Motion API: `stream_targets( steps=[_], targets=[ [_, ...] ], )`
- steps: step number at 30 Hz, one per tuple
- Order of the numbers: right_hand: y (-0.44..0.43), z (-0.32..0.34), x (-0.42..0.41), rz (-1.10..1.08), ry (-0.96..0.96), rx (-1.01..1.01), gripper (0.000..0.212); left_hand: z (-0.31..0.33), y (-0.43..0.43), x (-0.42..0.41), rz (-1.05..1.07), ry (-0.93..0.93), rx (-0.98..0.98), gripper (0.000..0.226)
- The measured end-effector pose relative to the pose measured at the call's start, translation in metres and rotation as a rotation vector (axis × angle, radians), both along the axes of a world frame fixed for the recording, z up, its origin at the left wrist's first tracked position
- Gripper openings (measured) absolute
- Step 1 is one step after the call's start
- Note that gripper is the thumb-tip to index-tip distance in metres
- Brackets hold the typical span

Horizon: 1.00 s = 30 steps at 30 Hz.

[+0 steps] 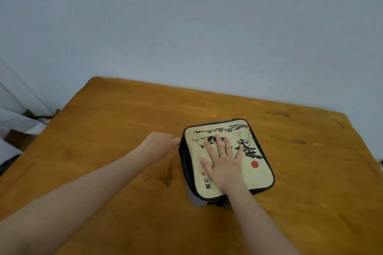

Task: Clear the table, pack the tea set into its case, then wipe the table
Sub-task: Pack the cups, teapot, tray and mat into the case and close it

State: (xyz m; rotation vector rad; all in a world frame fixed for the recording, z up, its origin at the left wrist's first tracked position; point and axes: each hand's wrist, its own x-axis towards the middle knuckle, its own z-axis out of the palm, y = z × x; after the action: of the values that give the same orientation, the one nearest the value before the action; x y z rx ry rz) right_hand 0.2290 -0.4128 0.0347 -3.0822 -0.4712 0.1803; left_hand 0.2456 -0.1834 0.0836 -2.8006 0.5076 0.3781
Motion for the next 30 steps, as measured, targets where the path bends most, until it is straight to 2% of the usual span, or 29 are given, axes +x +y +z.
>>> stream_targets(
  steps=[4,9,13,20,27,30],
  targets=[
    [0.001,0.001,-0.001,-0.008,0.013,-0.021,0.070,0.006,-0.016,-0.021,-0.077,0.046,0.023,0.043],
    [0.001,0.002,-0.002,-0.007,-0.005,-0.010,0.068,0.014,-0.034,-0.060,-0.096,0.132,0.020,0.031],
    [0.001,0.001,-0.003,-0.017,-0.019,-0.011,0.066,0.015,-0.049,-0.087,-0.082,0.167,0.003,0.039],
    [0.003,0.006,-0.008,-0.015,-0.028,-0.008,0.064,0.011,-0.076,-0.119,0.124,0.146,0.005,0.032],
    [-0.008,0.023,-0.009,0.034,0.010,0.077,0.065,0.004,-0.106,-0.143,0.502,0.063,-0.098,0.026],
    [-0.044,0.032,-0.014,-0.098,-0.030,0.135,0.065,0.000,-0.113,-0.151,0.587,0.027,-0.112,0.026]
  ],
)
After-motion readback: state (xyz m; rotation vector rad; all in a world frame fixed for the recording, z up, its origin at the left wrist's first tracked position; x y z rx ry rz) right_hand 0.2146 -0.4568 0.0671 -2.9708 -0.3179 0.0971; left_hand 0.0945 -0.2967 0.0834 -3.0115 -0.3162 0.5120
